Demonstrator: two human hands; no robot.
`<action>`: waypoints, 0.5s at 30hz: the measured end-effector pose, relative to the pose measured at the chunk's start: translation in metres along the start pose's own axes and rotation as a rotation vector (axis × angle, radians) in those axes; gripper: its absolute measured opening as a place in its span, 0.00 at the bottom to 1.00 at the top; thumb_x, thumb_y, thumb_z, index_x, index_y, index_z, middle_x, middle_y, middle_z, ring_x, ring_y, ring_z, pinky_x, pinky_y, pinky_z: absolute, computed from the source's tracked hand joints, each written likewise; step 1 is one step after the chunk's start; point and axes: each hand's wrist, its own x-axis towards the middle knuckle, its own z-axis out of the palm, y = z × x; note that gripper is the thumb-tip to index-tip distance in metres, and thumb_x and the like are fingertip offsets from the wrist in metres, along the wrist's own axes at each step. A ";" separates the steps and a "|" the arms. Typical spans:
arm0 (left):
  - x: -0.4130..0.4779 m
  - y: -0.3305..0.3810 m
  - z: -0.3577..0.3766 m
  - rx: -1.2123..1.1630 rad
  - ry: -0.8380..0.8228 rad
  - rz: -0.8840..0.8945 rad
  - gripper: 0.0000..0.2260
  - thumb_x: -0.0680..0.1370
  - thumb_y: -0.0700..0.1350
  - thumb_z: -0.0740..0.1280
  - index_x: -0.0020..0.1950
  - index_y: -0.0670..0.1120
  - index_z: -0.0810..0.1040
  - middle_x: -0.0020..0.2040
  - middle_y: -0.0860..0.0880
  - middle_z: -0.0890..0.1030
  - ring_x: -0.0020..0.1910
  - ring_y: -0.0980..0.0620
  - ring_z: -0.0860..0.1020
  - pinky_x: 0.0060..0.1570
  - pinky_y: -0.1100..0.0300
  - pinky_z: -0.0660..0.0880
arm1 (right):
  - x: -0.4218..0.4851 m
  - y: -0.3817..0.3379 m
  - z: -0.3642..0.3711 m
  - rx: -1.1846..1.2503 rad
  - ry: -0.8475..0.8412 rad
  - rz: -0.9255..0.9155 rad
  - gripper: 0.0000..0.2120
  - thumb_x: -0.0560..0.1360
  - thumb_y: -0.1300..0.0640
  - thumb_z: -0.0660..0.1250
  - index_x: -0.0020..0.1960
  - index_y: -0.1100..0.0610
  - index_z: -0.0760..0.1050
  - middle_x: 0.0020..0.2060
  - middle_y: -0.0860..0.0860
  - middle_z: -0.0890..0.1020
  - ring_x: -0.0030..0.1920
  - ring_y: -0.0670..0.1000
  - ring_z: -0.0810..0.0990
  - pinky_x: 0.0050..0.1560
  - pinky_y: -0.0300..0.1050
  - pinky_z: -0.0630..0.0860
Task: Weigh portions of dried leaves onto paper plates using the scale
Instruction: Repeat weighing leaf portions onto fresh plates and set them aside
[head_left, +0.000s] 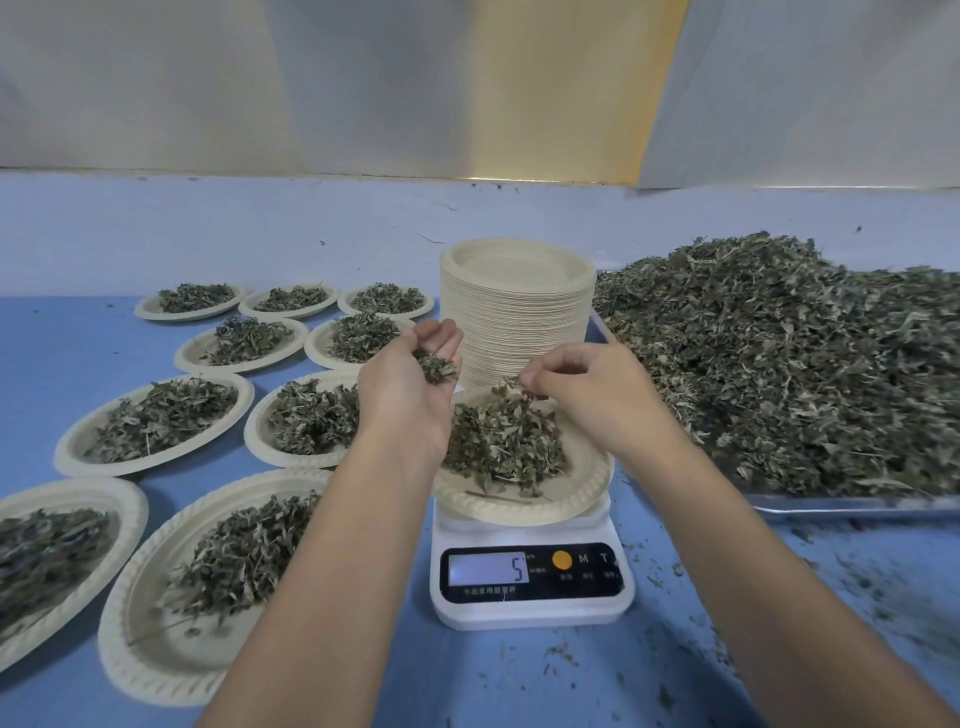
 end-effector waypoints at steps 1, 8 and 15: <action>0.000 0.000 0.000 0.003 0.002 -0.002 0.12 0.83 0.37 0.53 0.43 0.39 0.73 0.37 0.45 0.75 0.40 0.50 0.77 0.46 0.61 0.73 | -0.001 0.000 0.000 0.016 0.009 -0.005 0.03 0.71 0.54 0.73 0.39 0.51 0.83 0.39 0.45 0.84 0.46 0.46 0.81 0.56 0.49 0.77; -0.003 -0.001 0.001 0.050 0.016 0.000 0.12 0.83 0.38 0.54 0.45 0.38 0.75 0.43 0.43 0.80 0.47 0.49 0.81 0.55 0.58 0.74 | -0.001 -0.004 -0.001 0.130 0.138 -0.096 0.04 0.72 0.57 0.72 0.40 0.49 0.83 0.36 0.45 0.84 0.43 0.46 0.82 0.53 0.46 0.78; -0.002 -0.001 0.002 0.088 -0.006 -0.006 0.11 0.82 0.37 0.54 0.46 0.39 0.76 0.43 0.44 0.81 0.44 0.51 0.81 0.50 0.60 0.75 | 0.000 -0.006 0.002 0.273 0.168 -0.193 0.04 0.73 0.60 0.72 0.43 0.51 0.82 0.36 0.44 0.84 0.38 0.38 0.81 0.43 0.30 0.75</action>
